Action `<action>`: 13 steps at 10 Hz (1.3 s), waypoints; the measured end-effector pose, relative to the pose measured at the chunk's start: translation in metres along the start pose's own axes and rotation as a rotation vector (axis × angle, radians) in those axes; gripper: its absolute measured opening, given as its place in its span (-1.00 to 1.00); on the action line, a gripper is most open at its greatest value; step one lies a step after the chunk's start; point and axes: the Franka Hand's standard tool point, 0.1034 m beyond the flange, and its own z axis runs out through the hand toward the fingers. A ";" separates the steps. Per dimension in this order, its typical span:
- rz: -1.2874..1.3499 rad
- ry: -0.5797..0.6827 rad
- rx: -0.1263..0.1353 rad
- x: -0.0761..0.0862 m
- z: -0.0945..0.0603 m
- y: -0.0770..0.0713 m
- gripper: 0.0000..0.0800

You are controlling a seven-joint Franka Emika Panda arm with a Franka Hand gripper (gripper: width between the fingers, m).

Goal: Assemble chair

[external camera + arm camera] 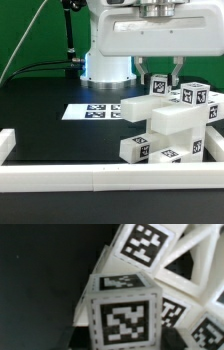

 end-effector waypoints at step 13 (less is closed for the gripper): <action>-0.142 -0.070 0.034 -0.022 0.007 -0.017 0.62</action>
Offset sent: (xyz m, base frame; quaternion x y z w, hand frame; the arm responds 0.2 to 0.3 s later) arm 0.0046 -0.0088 -0.0029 -0.0063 -0.0080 0.2818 0.9594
